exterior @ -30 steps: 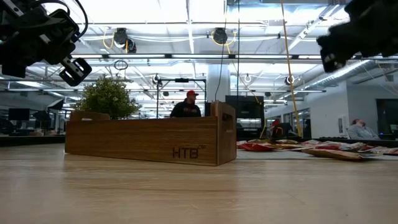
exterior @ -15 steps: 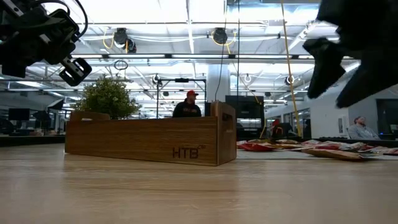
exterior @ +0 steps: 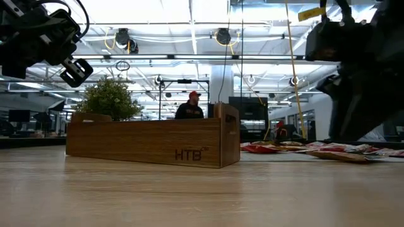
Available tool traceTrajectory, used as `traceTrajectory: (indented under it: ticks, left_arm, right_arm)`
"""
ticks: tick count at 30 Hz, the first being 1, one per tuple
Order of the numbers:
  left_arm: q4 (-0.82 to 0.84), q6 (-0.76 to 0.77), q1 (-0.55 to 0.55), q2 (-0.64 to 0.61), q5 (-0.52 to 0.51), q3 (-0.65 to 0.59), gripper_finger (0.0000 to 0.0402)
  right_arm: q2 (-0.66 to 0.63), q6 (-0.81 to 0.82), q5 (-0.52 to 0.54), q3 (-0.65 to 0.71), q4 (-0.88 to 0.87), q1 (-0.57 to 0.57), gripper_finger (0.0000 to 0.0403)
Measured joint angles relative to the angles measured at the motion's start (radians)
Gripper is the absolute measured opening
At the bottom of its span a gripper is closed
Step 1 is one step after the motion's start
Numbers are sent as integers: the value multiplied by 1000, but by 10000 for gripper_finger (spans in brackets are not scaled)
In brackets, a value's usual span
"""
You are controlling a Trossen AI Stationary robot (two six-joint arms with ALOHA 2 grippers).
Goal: Pick & Place Tea
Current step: Put the brown tea bag into the left section of the wooden organizer
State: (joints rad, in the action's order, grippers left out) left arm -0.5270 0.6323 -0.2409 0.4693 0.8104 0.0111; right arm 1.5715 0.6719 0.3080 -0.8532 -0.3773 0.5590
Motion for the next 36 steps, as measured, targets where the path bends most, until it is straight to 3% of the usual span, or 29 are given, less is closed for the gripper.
traceTrajectory:
  ticks: [7,13,16,21,27,29,32,36]
  left_arm:
    - [0,0,0,0,0,0,49]
    - [0,0,0,0,0,0,49]
    - [0,0,0,0,0,0,49]
    - [0,0,0,0,0,0,49]
    - [0,0,0,0,0,0,49]
    - [0,0,0,0,0,0,49]
    - [0,0,0,0,0,0,49]
    - [0,0,0,0,0,0,49]
  right_arm:
    - [4,180,-99,0,-100,6,10]
    - [4,307,-95,0,-286,6,10]
    - [4,344,-33,0,-384,5,2]
    - [4,428,161,1,-520,5,2]
    - [-3,357,290,2,-370,25,1]
    - [-2,259,259,2,-253,34,1]
    - [-3,170,100,1,-116,31,1]
    - [-3,200,-52,21,-61,14,0]
